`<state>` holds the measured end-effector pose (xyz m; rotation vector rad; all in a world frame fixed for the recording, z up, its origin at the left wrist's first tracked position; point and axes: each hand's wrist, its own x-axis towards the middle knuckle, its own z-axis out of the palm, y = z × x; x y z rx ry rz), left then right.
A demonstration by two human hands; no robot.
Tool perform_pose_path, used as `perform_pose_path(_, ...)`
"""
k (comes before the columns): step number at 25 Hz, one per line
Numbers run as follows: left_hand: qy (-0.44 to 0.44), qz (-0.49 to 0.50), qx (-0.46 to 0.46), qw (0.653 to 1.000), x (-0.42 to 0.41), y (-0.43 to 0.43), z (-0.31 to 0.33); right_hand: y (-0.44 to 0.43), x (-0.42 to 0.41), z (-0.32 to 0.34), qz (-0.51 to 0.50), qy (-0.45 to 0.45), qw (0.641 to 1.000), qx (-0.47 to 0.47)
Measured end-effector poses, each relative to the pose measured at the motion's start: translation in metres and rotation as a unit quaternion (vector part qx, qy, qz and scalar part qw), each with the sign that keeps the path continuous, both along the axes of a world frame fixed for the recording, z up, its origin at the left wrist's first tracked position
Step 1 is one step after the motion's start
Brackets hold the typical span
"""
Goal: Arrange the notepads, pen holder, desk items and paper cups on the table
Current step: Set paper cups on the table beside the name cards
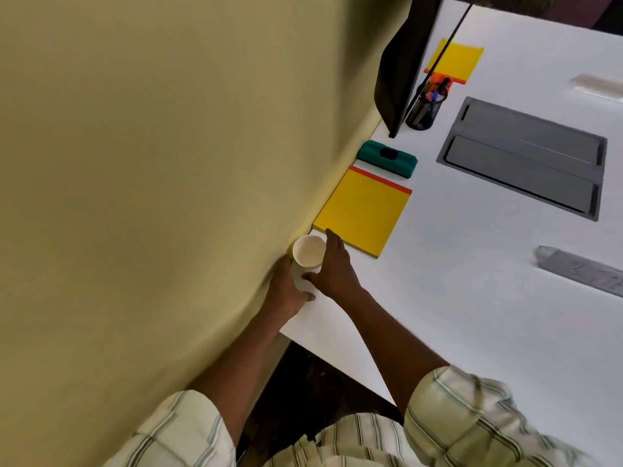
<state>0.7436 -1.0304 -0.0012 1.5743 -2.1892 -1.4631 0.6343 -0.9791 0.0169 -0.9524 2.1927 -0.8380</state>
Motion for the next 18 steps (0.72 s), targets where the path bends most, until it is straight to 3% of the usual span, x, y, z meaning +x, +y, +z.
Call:
perform_pose_path(7, 0.046, 0.007, -0.006, 0.999, -0.01, -0.009, -0.011, -0.009, -0.003, -0.004, 0.043, 0.024, 0.999, 0.019)
perform_pose_path(18, 0.157, -0.021, -0.068, 0.985, 0.006, 0.008, 0.015, 0.018, 0.016, 0.029, -0.019, 0.014, 0.998, -0.061)
